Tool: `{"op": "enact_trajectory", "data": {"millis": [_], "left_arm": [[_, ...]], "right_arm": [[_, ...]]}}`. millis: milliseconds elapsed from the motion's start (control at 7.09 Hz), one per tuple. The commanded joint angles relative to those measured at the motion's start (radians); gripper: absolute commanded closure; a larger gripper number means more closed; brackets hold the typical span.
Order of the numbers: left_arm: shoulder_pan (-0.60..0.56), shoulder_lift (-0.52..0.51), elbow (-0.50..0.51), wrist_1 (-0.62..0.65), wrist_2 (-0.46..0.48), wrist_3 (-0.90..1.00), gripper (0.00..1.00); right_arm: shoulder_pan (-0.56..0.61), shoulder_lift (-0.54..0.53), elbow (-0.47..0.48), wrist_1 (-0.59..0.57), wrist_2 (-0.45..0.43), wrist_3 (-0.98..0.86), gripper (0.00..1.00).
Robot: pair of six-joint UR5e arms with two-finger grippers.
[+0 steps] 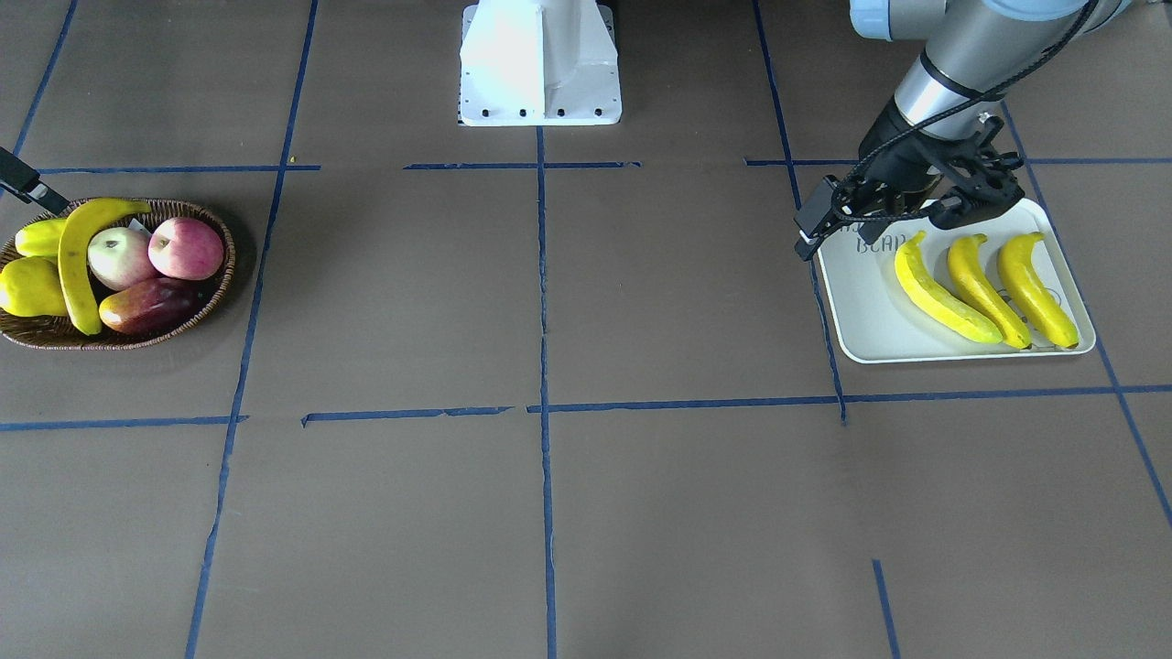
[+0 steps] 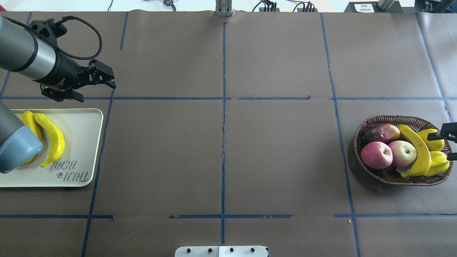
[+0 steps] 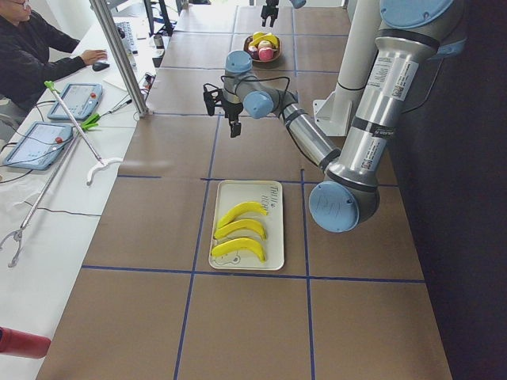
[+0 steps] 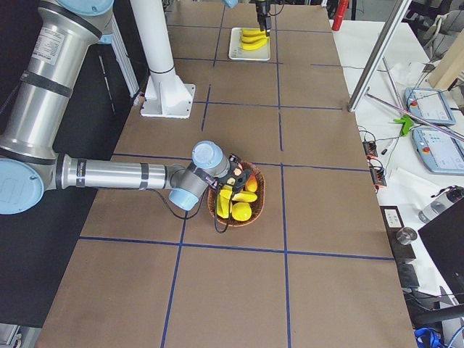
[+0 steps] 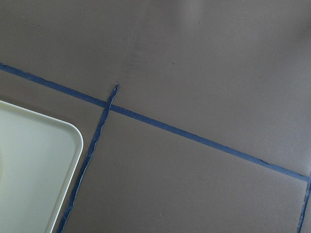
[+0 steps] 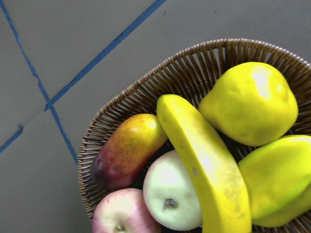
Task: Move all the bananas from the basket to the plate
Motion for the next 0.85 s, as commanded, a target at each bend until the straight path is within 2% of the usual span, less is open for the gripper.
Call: {"op": "enact_trajectory", "data": {"millis": [0,282,705], "left_arm": [[0.002,-0.001,-0.001,0.000,0.000,0.000,0.00],[0.002,-0.008,-0.001,0.000,0.000,0.000,0.00],[0.002,-0.010,-0.001,0.000,0.001,0.000,0.00]], "right_arm": [[-0.049,-0.028,-0.020,0.019,-0.007,0.005,0.00],[-0.150,-0.029,-0.034,0.018,-0.048,0.006,0.00],[-0.164,-0.017,-0.074,0.019,-0.087,0.011,0.00]]}}
